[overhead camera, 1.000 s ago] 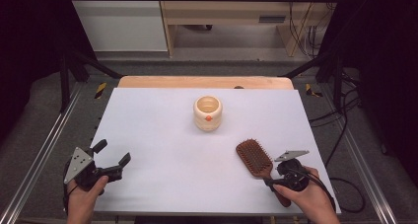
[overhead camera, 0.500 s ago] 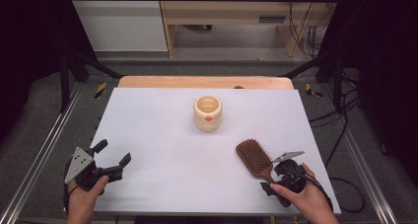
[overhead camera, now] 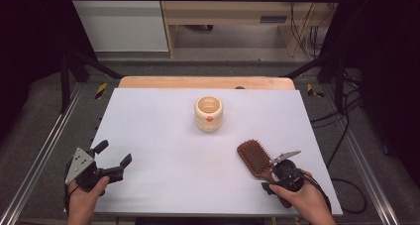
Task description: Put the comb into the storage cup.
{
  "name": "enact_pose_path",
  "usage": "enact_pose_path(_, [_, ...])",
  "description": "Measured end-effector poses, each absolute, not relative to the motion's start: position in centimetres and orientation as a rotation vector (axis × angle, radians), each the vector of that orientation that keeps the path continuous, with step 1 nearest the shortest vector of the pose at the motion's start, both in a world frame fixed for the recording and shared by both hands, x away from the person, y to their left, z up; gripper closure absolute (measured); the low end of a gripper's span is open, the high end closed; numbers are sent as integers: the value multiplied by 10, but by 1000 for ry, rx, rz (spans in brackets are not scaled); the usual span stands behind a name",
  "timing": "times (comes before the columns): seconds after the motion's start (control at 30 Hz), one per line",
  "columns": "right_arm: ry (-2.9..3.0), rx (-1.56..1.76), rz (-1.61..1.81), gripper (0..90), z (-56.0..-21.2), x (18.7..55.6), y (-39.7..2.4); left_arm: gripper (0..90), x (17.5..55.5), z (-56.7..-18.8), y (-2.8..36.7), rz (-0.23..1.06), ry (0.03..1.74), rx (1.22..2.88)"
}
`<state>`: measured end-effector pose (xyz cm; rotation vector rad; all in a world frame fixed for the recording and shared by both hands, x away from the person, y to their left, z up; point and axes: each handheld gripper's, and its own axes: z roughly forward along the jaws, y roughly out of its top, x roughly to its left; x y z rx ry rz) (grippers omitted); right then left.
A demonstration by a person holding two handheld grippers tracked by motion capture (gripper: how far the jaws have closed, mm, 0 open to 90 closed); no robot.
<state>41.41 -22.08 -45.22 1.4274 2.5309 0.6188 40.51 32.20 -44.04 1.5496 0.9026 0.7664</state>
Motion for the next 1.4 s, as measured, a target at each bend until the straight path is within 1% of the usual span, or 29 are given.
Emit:
enact_pose_path(0.1, [2537, 1423, 609, 426, -452, 415, -220, 29, 405, -440, 322, 766, 902, 1549])
enact_pose_path(0.2, [2540, 1429, 605, 469, -452, 416, -220, 29, 405, -440, 322, 766, 902, 1549])
enact_pose_path(0.47, [2540, 1436, 590, 538, -454, 418, -220, 29, 405, -440, 322, 768, 901, 1549])
enact_pose_path(0.73, [2533, 1407, 548, 634, -454, 419, -219, 29, 405, -440, 322, 768, 900, 1548])
enact_pose_path(1.23, [2534, 1420, 527, 724, -455, 420, -218, 29, 405, -440, 322, 769, 898, 1551])
enact_pose_path(1.4, [2544, 1414, 533, 729, -455, 421, -219, 29, 404, -440, 322, 770, 896, 1553])
